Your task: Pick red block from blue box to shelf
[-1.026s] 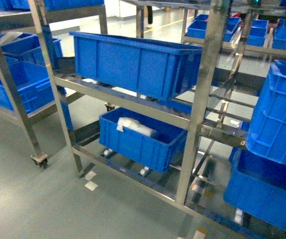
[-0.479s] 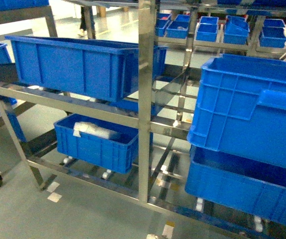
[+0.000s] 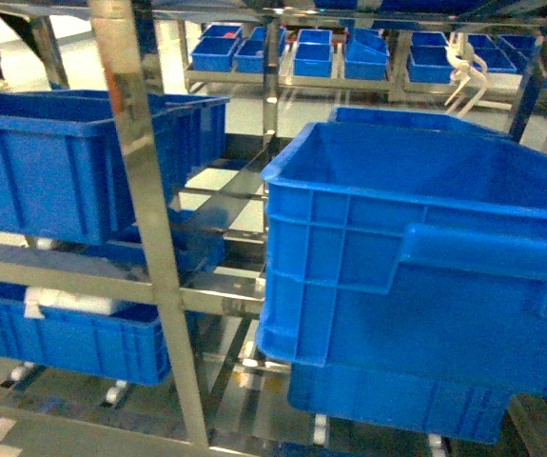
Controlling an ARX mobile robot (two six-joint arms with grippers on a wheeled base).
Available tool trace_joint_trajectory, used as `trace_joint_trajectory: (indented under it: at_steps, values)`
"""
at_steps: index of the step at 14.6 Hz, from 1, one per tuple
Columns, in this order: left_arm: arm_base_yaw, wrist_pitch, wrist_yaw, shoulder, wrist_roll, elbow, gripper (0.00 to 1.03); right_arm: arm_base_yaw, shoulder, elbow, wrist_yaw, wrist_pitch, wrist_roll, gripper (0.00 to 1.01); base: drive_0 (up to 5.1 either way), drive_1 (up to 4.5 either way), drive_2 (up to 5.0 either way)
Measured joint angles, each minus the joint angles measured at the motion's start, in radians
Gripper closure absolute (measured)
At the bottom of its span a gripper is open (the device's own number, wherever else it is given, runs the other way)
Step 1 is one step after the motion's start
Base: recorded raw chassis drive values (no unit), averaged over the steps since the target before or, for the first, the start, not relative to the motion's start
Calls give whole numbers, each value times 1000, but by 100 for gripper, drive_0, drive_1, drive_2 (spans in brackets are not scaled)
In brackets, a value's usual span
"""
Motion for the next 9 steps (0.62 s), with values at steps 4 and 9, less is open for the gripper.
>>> trace_joint_trajectory:
  at_steps: [4,9]
  values:
    - [0,5,1,0,0,0,5,0,6,0,0,-2,0,75,-160,255,-576]
    - [0,0,2,0,0,0,5,0,0,0,0,0,0,75,-88,-6,-170]
